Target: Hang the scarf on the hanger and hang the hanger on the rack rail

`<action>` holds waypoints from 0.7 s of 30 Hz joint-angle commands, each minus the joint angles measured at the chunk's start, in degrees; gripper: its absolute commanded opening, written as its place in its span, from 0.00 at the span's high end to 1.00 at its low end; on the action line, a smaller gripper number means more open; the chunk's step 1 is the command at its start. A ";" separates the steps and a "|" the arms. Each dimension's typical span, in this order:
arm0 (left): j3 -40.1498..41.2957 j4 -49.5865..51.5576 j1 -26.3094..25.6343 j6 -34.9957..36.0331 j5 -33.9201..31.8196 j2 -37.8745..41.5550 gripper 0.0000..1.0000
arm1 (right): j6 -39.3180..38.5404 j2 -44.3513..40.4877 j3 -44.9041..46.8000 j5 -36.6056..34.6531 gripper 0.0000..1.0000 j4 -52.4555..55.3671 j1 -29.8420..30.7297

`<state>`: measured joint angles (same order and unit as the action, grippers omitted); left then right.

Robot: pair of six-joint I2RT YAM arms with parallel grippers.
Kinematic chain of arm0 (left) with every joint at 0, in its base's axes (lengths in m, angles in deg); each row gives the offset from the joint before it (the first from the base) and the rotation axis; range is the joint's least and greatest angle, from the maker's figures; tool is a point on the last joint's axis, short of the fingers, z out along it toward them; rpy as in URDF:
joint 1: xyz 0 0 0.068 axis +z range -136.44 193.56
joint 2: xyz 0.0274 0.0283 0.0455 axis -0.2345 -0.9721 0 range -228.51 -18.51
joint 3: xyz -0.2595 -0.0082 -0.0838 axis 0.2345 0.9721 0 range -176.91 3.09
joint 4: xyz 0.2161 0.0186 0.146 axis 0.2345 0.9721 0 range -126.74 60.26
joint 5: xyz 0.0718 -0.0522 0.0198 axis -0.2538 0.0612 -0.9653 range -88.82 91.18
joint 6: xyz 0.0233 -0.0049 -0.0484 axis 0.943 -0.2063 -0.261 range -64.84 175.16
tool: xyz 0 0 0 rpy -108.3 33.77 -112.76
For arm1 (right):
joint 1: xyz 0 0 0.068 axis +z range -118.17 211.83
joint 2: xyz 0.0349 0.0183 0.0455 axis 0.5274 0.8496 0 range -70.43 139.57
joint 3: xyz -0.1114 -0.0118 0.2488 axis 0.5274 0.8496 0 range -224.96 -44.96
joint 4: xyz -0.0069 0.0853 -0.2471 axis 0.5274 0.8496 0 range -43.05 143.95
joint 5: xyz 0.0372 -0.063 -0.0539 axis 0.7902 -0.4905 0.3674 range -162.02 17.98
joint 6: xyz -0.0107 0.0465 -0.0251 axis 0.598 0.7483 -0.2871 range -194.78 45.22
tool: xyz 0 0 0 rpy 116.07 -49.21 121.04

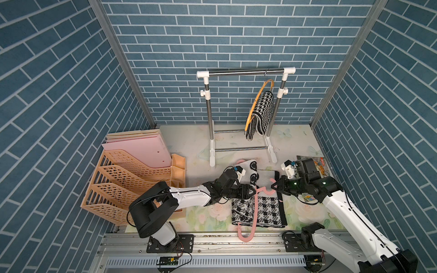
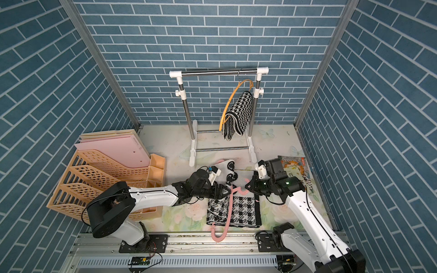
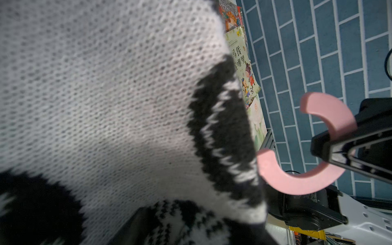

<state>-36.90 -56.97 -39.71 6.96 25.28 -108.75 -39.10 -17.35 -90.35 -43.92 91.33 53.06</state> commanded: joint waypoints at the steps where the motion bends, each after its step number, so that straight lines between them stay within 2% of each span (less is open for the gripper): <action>1: 0.48 -6.35 -0.12 -0.99 2.58 1.76 0.04 | -2.44 -0.78 1.00 -0.50 1.00 2.81 -0.60; 3: -1.56 -3.97 0.12 0.63 3.31 4.15 0.00 | -2.59 -0.69 0.88 -0.52 1.00 2.94 -0.86; 9: -2.49 1.92 5.47 1.17 1.81 14.59 0.04 | -2.66 -0.77 0.80 -0.59 1.00 2.99 -1.18; 11: -4.26 9.11 7.07 2.21 -2.81 14.99 0.17 | -2.72 -0.92 0.63 -1.20 1.00 3.27 -1.19; 13: -6.81 13.74 7.13 4.00 -3.84 11.59 0.34 | -2.45 -1.30 0.21 -2.05 1.00 3.58 -1.41; 16: -7.36 10.76 6.96 2.83 -1.56 4.15 0.57 | -2.07 -2.04 -0.70 -2.51 1.00 4.10 -1.54; 18: -8.12 9.90 6.96 2.96 -2.41 0.37 0.73 | -2.10 -2.16 -1.28 -2.60 1.00 4.66 -1.55; 19: -8.47 10.19 6.85 3.10 -3.25 -0.91 0.79 | -2.17 -2.19 -1.46 -2.54 1.00 4.98 -1.56; 21: -8.01 7.99 6.87 2.41 -2.97 -2.94 0.83 | -2.36 -2.33 -1.79 -2.53 1.00 5.65 -1.63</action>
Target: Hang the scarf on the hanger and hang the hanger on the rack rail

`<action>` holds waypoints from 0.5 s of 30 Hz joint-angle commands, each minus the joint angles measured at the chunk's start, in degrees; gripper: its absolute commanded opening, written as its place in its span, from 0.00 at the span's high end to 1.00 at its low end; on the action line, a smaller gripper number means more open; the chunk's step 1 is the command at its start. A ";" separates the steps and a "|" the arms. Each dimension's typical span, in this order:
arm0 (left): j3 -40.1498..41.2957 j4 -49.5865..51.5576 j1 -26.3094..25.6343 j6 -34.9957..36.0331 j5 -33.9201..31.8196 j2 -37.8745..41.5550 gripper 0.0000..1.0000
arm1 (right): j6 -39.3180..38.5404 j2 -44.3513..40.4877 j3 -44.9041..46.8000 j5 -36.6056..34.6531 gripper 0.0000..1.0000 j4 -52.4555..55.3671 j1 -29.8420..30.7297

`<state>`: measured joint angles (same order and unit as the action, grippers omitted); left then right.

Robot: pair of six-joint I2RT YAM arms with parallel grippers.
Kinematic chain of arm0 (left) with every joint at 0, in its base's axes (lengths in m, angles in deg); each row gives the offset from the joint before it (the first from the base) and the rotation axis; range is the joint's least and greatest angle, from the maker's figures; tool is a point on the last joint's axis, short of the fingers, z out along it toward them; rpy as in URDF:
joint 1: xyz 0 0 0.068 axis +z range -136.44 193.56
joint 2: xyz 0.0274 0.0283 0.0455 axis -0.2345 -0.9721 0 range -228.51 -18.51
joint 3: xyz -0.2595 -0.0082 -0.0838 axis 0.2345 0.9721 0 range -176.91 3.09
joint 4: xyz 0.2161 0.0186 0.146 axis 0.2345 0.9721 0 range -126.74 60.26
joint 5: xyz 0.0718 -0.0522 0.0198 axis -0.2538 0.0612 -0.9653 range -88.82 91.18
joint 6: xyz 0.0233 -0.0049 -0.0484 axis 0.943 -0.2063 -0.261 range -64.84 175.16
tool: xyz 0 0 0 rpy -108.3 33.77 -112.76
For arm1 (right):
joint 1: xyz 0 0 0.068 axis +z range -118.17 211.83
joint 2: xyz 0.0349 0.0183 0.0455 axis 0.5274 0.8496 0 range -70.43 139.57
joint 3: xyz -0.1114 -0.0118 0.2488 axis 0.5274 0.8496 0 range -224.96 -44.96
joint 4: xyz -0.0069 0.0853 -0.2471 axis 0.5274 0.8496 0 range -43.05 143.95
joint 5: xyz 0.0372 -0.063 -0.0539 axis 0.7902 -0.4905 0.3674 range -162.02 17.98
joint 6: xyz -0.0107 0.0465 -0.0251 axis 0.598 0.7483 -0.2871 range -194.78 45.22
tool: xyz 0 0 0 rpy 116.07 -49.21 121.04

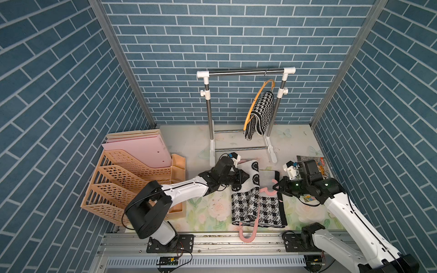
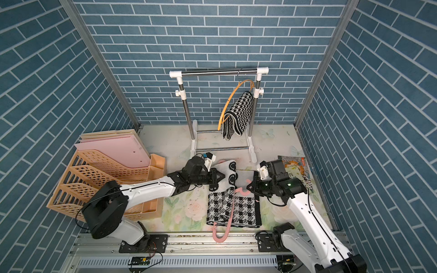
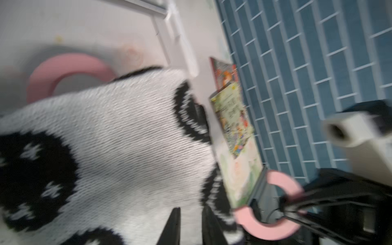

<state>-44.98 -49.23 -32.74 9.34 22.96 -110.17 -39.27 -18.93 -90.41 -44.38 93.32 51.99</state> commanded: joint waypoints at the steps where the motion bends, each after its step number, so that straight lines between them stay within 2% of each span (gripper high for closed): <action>1: 0.14 -0.71 -0.19 -0.23 -0.33 -2.61 0.84 | -2.16 -0.89 -1.82 -1.95 1.00 3.81 -0.55; 5: -0.36 -2.91 -0.83 -0.90 -1.05 -6.28 0.86 | -2.11 -0.90 -1.93 -1.12 1.00 4.14 -0.57; 7: -1.24 -3.51 -1.94 -0.59 -1.30 -8.35 0.81 | -2.11 -0.99 -2.04 -1.10 1.00 4.25 -0.52; 10: -2.33 -3.67 -3.94 -0.41 -2.04 -11.66 0.79 | -2.02 -1.09 -1.93 -0.37 1.00 4.47 -0.56; 15: -7.48 4.83 -7.97 1.56 -8.32 -15.74 0.78 | -2.37 -0.63 -3.09 0.32 1.00 5.50 -0.56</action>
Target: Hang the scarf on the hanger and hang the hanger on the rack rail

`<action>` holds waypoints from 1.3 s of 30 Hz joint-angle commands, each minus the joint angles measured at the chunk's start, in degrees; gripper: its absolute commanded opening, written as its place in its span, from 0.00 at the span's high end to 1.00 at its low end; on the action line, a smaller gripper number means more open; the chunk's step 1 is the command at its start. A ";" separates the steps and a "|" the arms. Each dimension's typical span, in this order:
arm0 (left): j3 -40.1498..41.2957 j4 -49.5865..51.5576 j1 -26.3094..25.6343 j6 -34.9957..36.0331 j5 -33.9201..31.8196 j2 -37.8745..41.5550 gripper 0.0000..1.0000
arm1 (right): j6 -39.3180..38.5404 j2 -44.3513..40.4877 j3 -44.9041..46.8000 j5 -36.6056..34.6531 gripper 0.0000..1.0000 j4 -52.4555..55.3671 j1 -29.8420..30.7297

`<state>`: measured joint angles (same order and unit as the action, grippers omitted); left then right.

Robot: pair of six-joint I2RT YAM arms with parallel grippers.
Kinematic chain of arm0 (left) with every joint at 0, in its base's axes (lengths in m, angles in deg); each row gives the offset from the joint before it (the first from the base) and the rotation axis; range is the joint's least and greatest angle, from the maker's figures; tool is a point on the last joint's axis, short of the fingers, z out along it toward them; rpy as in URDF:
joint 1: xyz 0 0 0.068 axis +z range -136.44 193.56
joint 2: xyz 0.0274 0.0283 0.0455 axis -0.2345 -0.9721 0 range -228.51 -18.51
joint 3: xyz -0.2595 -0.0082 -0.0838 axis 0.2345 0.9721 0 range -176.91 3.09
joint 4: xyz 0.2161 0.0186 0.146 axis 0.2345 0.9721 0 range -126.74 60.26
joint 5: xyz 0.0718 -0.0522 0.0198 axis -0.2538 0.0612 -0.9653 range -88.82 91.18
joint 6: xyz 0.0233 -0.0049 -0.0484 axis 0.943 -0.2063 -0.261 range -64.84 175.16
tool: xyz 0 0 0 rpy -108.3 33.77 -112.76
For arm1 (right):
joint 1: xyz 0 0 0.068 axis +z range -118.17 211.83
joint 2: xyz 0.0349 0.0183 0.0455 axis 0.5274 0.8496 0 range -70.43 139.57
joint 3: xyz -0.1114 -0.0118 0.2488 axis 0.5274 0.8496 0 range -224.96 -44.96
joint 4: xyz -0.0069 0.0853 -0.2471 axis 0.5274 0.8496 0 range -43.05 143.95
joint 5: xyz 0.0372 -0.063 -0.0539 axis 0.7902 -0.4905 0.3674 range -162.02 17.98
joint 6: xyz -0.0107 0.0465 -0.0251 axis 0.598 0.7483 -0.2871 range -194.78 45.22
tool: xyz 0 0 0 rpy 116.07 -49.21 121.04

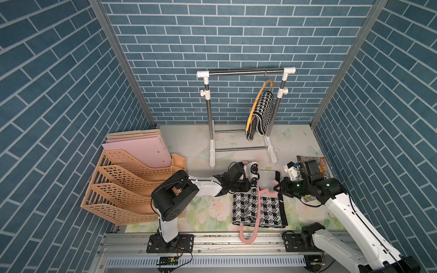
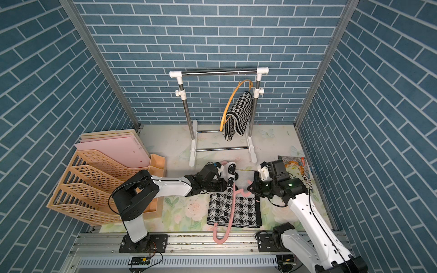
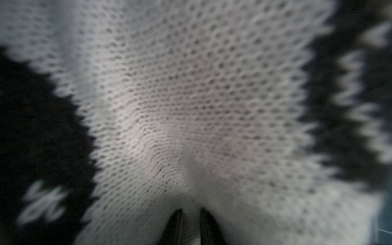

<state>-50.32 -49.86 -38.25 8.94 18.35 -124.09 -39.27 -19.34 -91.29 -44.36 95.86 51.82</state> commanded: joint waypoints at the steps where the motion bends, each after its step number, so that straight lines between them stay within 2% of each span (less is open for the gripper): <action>1: -3.30 7.60 -2.95 2.39 -5.12 -2.07 0.78 | -2.37 -0.13 -2.69 0.55 1.00 3.05 -0.39; 5: -4.12 10.69 -3.28 2.98 -6.43 1.05 0.75 | -2.21 0.29 -4.38 1.08 1.00 3.13 -0.34; 8: -5.14 12.38 -3.14 4.25 -6.57 4.58 0.58 | -2.26 0.72 -4.96 1.43 1.00 3.03 -0.34; 10: -5.97 13.84 -2.77 4.92 -5.90 6.04 0.51 | -2.35 0.85 -5.37 1.14 1.00 3.19 -0.37; 14: -6.47 15.84 -1.43 5.31 -4.89 8.34 0.49 | -2.63 1.25 -5.66 -0.70 1.00 3.55 -0.36; 17: -5.54 16.39 0.18 4.75 -6.24 10.30 0.57 | -2.59 1.23 -5.52 -1.07 1.00 3.48 -0.39; 19: -4.87 15.48 1.51 4.09 -5.91 10.66 0.84 | -2.55 1.20 -5.41 -0.77 1.00 3.37 -0.39; 20: -4.90 14.91 2.06 3.84 -5.14 10.42 0.95 | -2.55 1.23 -5.29 -0.69 1.00 3.38 -0.34; 21: -5.45 14.33 2.44 3.80 -4.18 10.03 1.00 | -2.59 1.28 -5.27 -0.68 1.00 3.40 -0.34; 26: -9.73 12.10 2.83 3.66 -2.66 6.58 1.00 | -2.72 1.69 -5.09 -0.51 1.00 3.39 -0.39; 30: -13.21 10.44 3.03 2.96 -0.92 -0.02 1.00 | -2.72 1.95 -4.94 -0.06 1.00 2.94 -0.39; 36: -11.53 3.64 2.92 0.35 1.07 -6.56 1.00 | -2.72 2.23 -4.82 0.36 1.00 2.74 -0.39; 39: -7.93 1.21 2.50 -1.05 1.29 -5.71 1.00 | -2.28 1.85 -5.50 -0.10 1.00 2.61 -0.33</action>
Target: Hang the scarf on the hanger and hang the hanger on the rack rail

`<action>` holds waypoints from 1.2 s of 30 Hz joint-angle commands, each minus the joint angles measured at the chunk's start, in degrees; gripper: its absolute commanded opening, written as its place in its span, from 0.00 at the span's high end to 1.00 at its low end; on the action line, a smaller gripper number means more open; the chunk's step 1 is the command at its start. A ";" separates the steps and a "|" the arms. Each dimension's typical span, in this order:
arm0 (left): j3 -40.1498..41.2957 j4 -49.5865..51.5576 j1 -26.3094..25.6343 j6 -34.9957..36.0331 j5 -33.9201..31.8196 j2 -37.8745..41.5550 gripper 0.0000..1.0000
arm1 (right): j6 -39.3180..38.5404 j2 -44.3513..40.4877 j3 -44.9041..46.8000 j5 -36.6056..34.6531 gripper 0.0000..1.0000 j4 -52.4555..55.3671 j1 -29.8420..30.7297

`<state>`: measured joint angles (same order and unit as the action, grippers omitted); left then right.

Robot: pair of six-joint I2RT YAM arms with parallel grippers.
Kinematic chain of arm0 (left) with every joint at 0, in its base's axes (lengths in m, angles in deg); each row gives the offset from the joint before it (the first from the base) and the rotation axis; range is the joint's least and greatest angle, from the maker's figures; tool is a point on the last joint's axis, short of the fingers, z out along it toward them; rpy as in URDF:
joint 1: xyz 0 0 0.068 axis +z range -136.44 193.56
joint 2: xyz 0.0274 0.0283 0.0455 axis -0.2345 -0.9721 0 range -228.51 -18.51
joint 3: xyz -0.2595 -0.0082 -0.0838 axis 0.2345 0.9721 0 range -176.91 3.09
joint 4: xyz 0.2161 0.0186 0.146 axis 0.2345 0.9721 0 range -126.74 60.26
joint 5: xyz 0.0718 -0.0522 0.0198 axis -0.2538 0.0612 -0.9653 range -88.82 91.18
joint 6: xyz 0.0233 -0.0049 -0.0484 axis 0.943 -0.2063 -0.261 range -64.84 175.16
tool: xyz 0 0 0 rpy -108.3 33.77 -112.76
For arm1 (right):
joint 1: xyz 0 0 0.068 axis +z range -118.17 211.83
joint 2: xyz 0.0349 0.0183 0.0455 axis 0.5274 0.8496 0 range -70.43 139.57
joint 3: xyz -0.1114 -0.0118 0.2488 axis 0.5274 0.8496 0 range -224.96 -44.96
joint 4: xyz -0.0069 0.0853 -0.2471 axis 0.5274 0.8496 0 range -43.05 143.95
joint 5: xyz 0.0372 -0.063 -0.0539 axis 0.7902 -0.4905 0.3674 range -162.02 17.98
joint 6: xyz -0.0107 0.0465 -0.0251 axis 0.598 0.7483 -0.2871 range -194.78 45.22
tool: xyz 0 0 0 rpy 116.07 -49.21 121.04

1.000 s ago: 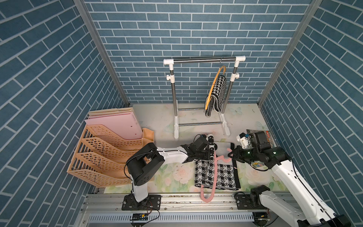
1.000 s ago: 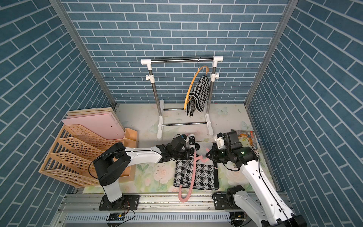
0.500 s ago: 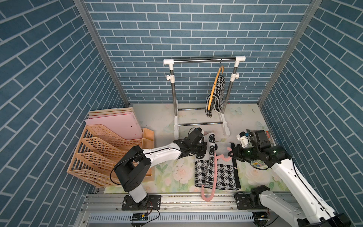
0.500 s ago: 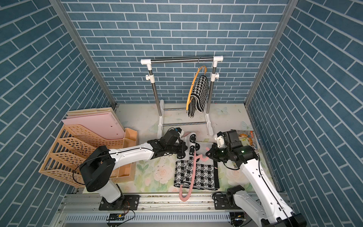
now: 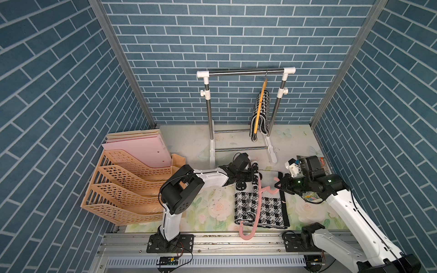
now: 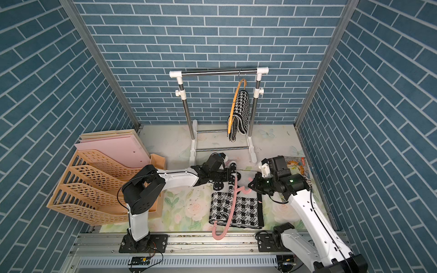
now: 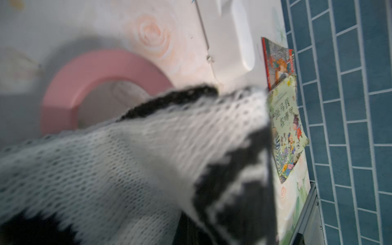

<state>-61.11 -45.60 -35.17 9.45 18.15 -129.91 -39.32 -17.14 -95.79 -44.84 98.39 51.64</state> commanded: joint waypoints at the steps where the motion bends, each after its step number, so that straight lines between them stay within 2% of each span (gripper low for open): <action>1: 4.30 -4.04 -0.82 -1.81 1.43 0.97 1.00 | -2.03 -0.39 -1.41 0.03 1.00 0.06 -0.21; 3: 6.60 -5.59 -1.20 -2.12 1.67 3.33 0.99 | -1.32 -0.64 -2.20 -0.68 1.00 -0.31 -0.21; 5: 7.91 -6.94 -1.65 -2.18 2.53 5.08 0.91 | -0.47 -0.72 -3.02 -0.52 1.00 -1.32 -0.20; 9: 6.48 -9.20 -2.37 -2.25 6.47 4.48 0.63 | 1.74 -0.65 -3.13 3.77 1.00 -3.67 -0.17; 12: 5.11 -8.90 -2.34 -1.69 7.63 4.74 0.50 | 2.07 -0.43 -3.57 4.34 1.00 -3.63 -0.21; 16: 3.91 -4.64 -2.26 1.45 7.75 6.64 0.38 | 1.45 -0.24 -2.49 4.47 1.00 -3.50 -0.18; 20: 3.65 4.50 -2.01 5.34 5.89 9.65 0.30 | 0.60 0.11 -2.18 3.80 1.00 -3.23 -0.20; 26: 4.64 14.60 -0.62 9.34 1.98 18.10 0.26 | 0.75 0.29 -2.36 3.73 1.00 -3.46 -0.21; 30: 8.07 12.73 -0.49 8.45 5.14 21.85 0.30 | 0.75 0.59 -2.82 4.55 1.00 -3.54 -0.16; 31: 9.61 10.10 -0.50 7.28 7.08 22.46 0.33 | 0.75 0.69 -2.91 4.88 1.00 -3.61 -0.20; 33: 11.72 5.64 -0.54 4.72 9.95 22.06 0.47 | 0.92 0.96 -3.37 5.52 1.00 -3.76 -0.19; 36: 11.65 4.26 -0.58 2.87 8.15 19.64 0.63 | 0.92 1.18 -4.05 6.44 1.00 -3.56 -0.16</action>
<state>-50.36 -38.93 -35.87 14.34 25.37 -107.81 -38.60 -16.15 -97.91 -41.41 95.70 51.38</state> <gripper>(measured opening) 0.404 0.095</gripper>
